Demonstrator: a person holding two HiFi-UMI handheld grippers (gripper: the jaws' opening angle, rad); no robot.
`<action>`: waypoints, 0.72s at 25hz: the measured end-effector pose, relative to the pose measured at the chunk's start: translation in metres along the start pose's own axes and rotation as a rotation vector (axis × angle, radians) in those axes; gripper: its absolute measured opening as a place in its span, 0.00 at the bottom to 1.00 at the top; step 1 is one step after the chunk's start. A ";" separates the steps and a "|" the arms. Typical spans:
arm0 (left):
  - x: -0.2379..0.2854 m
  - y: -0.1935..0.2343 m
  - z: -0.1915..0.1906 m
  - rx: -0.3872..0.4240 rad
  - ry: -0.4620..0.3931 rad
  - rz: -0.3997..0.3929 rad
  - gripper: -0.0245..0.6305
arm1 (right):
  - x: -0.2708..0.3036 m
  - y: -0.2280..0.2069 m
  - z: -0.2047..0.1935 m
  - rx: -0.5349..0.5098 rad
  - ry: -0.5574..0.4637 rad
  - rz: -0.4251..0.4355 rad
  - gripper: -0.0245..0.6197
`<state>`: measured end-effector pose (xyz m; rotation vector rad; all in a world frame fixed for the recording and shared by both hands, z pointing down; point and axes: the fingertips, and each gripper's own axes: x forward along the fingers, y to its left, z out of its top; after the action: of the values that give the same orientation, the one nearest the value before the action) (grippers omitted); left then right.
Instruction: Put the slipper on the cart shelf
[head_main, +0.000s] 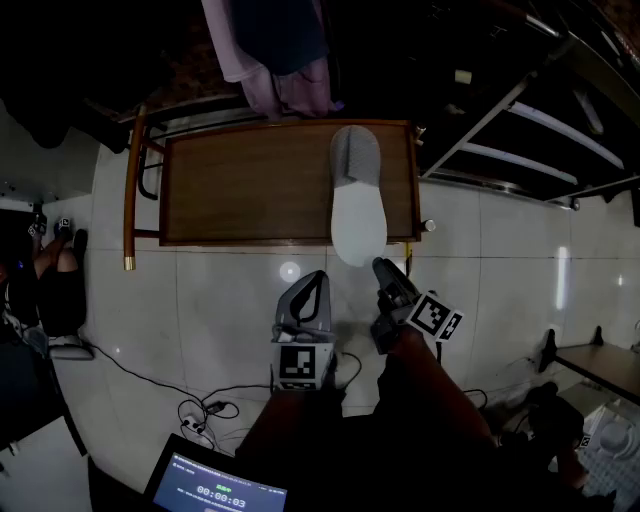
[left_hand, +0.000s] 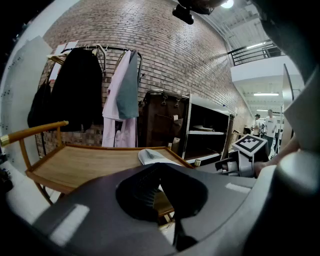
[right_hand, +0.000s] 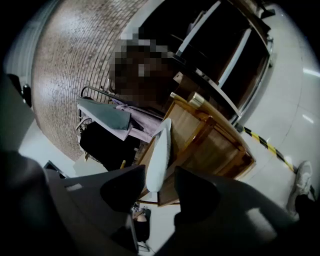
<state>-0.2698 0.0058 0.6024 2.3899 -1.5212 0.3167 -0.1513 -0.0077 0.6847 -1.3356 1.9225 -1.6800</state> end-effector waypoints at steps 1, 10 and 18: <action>0.000 -0.001 -0.001 0.000 0.001 -0.002 0.06 | 0.002 -0.002 -0.001 0.025 0.003 0.003 0.33; -0.004 0.002 -0.005 -0.002 0.022 -0.001 0.06 | 0.030 -0.014 -0.003 0.230 -0.001 0.031 0.37; -0.010 0.006 -0.013 0.008 0.041 0.009 0.06 | 0.044 -0.020 -0.003 0.315 -0.007 0.044 0.36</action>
<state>-0.2793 0.0161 0.6118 2.3682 -1.5154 0.3717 -0.1680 -0.0373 0.7196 -1.1671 1.5868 -1.8580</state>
